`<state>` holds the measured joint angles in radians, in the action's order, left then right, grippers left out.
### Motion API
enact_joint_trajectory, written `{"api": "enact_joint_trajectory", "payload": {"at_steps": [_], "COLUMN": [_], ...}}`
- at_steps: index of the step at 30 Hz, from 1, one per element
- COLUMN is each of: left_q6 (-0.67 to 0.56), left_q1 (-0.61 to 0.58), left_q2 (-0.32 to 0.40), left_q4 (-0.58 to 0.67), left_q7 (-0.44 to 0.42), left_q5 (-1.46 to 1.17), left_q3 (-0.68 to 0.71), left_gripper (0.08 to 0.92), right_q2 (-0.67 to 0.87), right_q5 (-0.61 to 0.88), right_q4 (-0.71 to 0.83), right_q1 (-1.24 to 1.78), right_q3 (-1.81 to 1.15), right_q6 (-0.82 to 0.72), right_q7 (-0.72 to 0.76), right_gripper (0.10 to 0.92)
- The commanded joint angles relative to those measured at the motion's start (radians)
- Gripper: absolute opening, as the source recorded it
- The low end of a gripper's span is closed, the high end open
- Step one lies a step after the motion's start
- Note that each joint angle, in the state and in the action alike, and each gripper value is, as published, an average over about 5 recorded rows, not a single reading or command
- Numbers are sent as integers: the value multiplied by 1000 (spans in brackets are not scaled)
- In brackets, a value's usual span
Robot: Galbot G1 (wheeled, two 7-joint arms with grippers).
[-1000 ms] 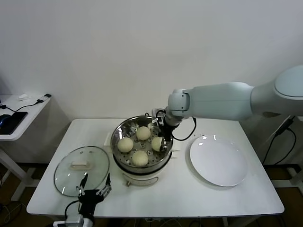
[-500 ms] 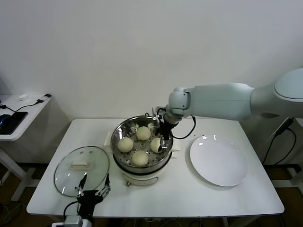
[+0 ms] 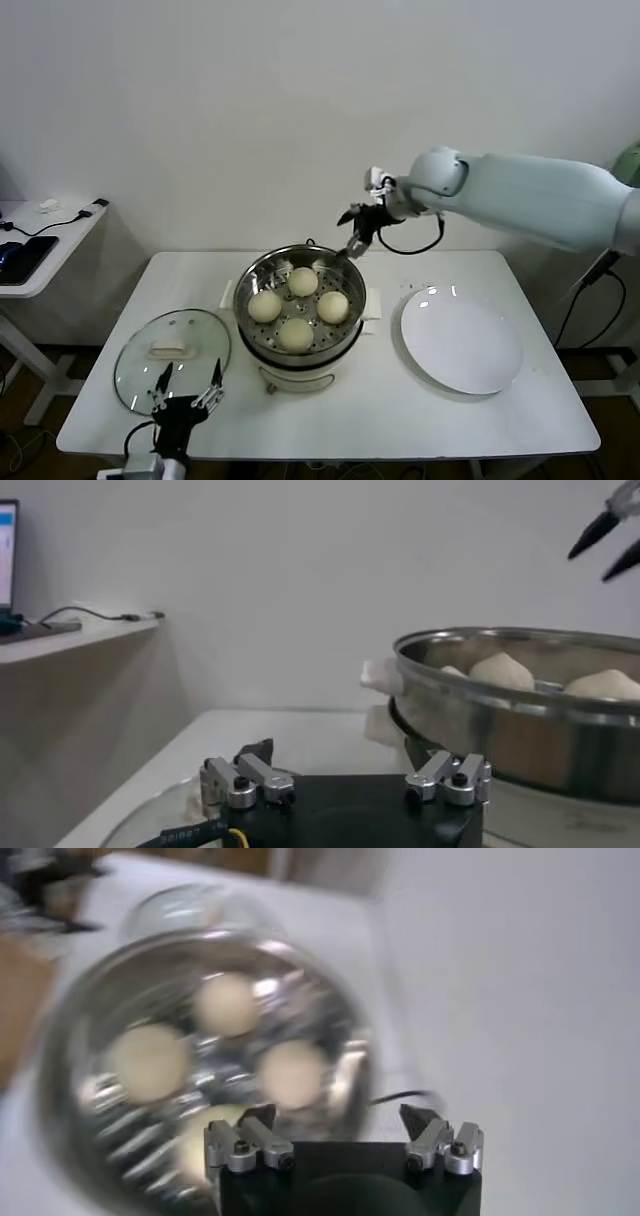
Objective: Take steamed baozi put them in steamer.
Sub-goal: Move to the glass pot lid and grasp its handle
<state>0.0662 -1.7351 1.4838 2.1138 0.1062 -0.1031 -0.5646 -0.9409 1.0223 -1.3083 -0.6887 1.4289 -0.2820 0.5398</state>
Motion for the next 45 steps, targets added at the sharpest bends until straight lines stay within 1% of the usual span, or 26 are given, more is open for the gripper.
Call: {"api": "enact_joint_trajectory", "payload": {"at_steps": [1, 3, 6, 9, 12, 16, 19, 22, 27, 31, 35, 37, 39, 42, 43, 45], "left_q6": [-15, -17, -21, -24, -31, -44, -53, -56, -51, -77, -131, -155, -169, -157, -146, -119], "left_q1": [35, 35, 37, 40, 41, 44, 50, 52, 43, 42, 50, 57, 66, 79, 82, 88], "left_q2": [-19, -28, -35, -34, -33, -35, -36, -37, -46, -55, -87, -108, -125, -143, -149, -163], "left_q4": [-14, -22, -35, -45, -54, -74, -91, -104, -106, -121, -162, -189, -225, -296, -318, -364], "left_q7": [-1, -1, -1, 0, -1, 3, 16, 29, 50, 71, 137, 195, 281, 406, 432, 455], "left_q5": [3, 3, 4, 11, 29, 55, 63, 78, 129, 216, 389, 527, 736, 1052, 1128, 1251], "left_q3": [-20, -24, -29, -28, -24, -22, -21, -21, -27, -38, -54, -64, -76, -91, -93, -89], "left_gripper": [823, 823, 823, 823, 823, 823, 823, 823, 823, 823, 823, 823, 823, 823, 823, 823], "right_q2": [330, 375, 427, 433, 380, 253, 142, 41, -83, -158, -224, -249, -264, -273, -274, -276], "right_q5": [-167, -194, -240, -306, -396, -471, -516, -543, -563, -571, -585, -593, -598, -598, -600, -602], "right_q4": [-105, -138, -197, -248, -265, -267, -259, -258, -251, -249, -263, -268, -270, -274, -275, -275], "right_q1": [430, 591, 866, 1173, 1448, 1730, 1864, 1937, 2020, 2056, 2088, 2095, 2098, 2105, 2107, 2104], "right_q3": [-625, -779, -1033, -1334, -1584, -1814, -1917, -1967, -1987, -1989, -1989, -1989, -1990, -1986, -1984, -1978], "right_q6": [4, 16, 30, 55, 119, 226, 326, 402, 516, 573, 571, 564, 556, 539, 533, 522], "right_q7": [-430, -469, -483, -477, -479, -437, -393, -384, -393, -436, -483, -497, -506, -513, -516, -521], "right_gripper": [823, 823, 823, 823, 823, 823, 823, 823, 823, 823, 823, 823, 823, 823, 823, 823]}}
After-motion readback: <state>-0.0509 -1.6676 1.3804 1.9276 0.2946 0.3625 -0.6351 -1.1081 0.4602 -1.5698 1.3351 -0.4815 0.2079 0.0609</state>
